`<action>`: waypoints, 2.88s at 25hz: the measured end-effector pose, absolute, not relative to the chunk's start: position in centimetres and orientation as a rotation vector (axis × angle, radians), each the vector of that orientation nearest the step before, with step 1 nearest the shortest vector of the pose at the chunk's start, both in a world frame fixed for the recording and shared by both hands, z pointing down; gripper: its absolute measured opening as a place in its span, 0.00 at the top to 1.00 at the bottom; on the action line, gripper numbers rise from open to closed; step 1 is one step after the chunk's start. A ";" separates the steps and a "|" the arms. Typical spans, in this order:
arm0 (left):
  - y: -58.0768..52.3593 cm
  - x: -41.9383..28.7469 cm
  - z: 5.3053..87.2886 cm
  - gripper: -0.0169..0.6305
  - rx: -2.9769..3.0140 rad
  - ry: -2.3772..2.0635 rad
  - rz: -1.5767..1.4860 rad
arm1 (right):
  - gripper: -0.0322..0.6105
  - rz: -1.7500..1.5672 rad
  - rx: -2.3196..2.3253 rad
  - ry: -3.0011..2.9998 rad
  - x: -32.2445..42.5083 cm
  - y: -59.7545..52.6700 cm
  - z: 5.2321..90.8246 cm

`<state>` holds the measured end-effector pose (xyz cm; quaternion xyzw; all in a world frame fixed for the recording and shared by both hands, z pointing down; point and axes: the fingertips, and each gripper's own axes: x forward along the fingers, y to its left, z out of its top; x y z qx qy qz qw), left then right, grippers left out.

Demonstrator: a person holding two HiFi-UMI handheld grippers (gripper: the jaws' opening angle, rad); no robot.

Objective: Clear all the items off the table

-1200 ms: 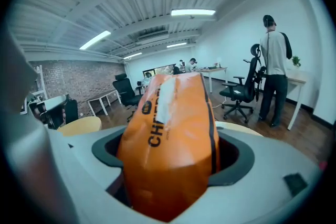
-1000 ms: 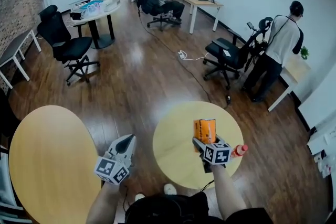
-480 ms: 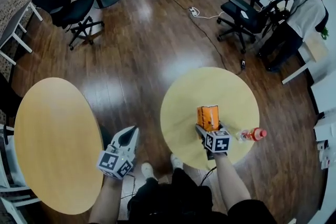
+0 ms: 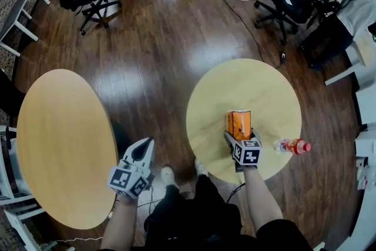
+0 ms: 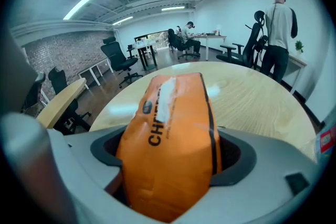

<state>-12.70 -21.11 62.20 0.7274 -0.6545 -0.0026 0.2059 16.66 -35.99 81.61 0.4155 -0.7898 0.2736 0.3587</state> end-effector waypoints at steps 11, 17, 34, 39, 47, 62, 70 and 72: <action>-20.5 -13.3 60.5 0.99 2.030 -1.839 -0.071 | 0.19 0.627 1.164 -2.095 16.6 -36.8 78.8; -20.3 -13.7 59.5 0.99 2.067 -1.833 -0.139 | 0.19 0.603 1.248 -2.275 16.1 -36.9 71.8; -17.2 -21.4 54.0 0.99 2.060 -2.059 -0.337 | 0.95 0.383 1.636 -3.073 16.9 -37.3 49.1; -15.2 -24.1 53.7 0.99 2.004 -2.147 -0.380 | 0.95 0.258 1.460 -3.036 11.8 -36.8 49.3; -13.3 -26.1 53.1 0.99 1.974 -2.204 -0.401 | 0.95 0.234 1.362 -3.059 7.9 -36.2 49.2; -13.1 -25.2 52.9 0.99 2.030 -2.242 -0.380 | 0.95 0.208 1.344 -3.045 8.9 -36.1 49.9; -12.9 -25.5 52.7 0.99 2.001 -2.241 -0.421 | 0.95 0.200 1.303 -3.039 8.2 -36.2 50.2; -12.9 -25.7 52.5 0.99 1.994 -2.253 -0.422 | 0.95 0.195 1.293 -3.036 7.9 -36.3 50.1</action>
